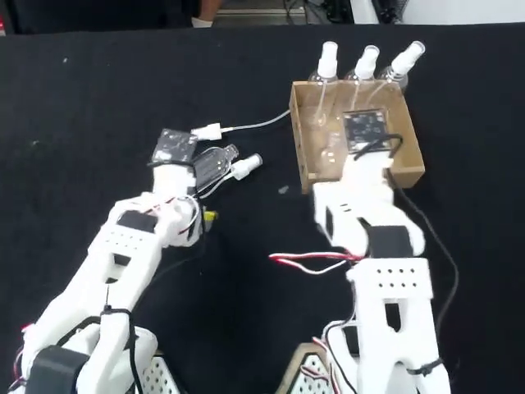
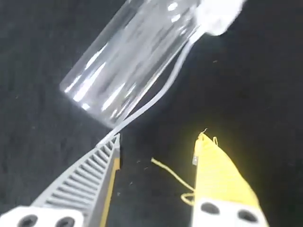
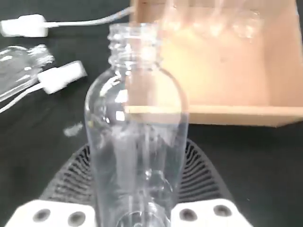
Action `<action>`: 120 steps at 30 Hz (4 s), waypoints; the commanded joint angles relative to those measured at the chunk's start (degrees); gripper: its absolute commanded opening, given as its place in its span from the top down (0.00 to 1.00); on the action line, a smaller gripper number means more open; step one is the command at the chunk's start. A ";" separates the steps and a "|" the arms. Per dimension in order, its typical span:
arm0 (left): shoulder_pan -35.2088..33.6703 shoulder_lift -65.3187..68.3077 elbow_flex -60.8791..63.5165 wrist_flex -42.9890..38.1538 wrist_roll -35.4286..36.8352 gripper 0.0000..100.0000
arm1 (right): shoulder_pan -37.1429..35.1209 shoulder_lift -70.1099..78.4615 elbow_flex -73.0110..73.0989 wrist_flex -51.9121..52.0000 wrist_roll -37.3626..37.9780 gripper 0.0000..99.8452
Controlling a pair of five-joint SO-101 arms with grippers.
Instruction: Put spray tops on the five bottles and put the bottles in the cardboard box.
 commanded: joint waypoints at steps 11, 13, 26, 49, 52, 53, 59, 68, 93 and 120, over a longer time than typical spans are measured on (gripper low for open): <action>11.47 6.68 -10.68 -17.67 -10.29 0.75 | 10.90 -2.33 -1.19 -2.20 -5.19 0.99; 11.47 12.66 -15.96 -15.30 -10.99 0.75 | 10.90 -2.33 -1.19 -2.20 -5.19 0.99; 10.33 39.38 -37.85 -9.85 -11.08 0.76 | 10.73 -2.33 -0.84 -2.20 -5.01 0.99; 9.80 41.41 -31.96 -5.98 -19.96 0.91 | 10.64 -2.24 0.13 -3.60 -5.01 0.99; 11.38 41.41 -31.78 -5.89 -19.87 0.95 | 10.64 -1.98 0.31 -4.31 -5.10 0.99; 11.47 41.32 -31.78 -5.10 -19.87 0.95 | 10.64 -1.98 0.31 -4.31 -5.10 0.99; 11.38 34.29 -29.14 5.89 -19.87 0.97 | 10.64 -1.98 0.40 -4.31 -5.10 0.99; 9.98 9.76 -8.57 13.71 -20.40 0.97 | 10.64 -1.98 0.40 -4.31 -5.10 0.99; 6.37 22.77 -25.19 20.13 -23.74 0.70 | 10.64 -1.98 0.40 -4.22 -5.10 0.99; 5.93 10.73 -33.54 28.40 -12.40 0.97 | 2.37 -2.33 4.53 -7.65 -6.51 0.99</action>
